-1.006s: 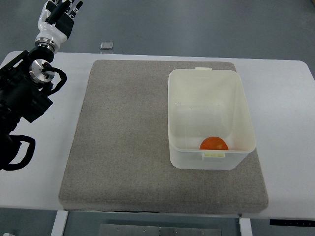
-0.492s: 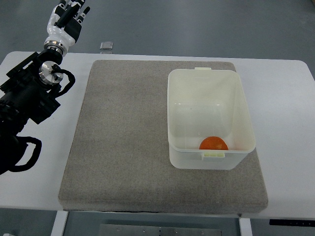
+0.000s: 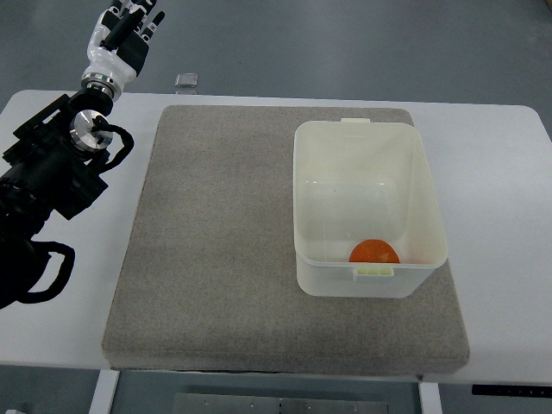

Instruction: Put orange in box with left hand

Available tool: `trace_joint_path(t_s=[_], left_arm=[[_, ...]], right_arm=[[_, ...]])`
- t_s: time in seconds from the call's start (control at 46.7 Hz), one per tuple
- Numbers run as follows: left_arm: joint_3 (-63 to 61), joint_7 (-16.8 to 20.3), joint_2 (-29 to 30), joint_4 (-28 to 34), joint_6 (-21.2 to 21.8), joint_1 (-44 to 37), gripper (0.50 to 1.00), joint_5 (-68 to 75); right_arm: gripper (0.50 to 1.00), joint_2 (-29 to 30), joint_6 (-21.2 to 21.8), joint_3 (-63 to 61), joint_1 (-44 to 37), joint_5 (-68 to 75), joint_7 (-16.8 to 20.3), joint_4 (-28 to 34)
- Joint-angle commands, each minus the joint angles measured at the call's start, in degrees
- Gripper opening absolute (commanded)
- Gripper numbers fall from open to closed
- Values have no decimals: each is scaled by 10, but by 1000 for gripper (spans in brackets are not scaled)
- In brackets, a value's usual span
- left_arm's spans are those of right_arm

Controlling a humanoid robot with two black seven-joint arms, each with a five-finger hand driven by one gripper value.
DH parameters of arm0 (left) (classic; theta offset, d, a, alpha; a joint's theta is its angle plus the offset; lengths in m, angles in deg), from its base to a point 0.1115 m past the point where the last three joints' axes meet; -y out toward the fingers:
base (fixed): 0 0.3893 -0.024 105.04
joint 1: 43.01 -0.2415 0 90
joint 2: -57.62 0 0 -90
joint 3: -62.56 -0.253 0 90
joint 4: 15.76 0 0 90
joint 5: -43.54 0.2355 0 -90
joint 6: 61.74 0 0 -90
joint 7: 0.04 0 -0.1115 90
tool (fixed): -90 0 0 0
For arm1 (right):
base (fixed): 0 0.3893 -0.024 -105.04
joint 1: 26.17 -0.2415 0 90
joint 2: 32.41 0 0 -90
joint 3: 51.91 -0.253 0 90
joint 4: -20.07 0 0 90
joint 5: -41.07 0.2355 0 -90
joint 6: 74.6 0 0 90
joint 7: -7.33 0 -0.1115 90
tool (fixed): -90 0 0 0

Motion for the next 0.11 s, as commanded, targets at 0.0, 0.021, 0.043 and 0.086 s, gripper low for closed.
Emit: trace_joint_path(t_s=[0.0,0.021,0.043,0.086], left_arm=[[2,0,0,0,0,-3,973,0],[2,0,0,0,0,-3,973,0],[3,0,-1,0,0,-3,973,0],[3,0,-1,0,0,-3,973,0]], right_arm=[[926,0,-1,0,0,-1,1,-1],[926,0,-1,2,1,0,1,-1],[926,0,-1,2,2,-1,1,-1],[926,0,-1,1,3,-1,2,0]])
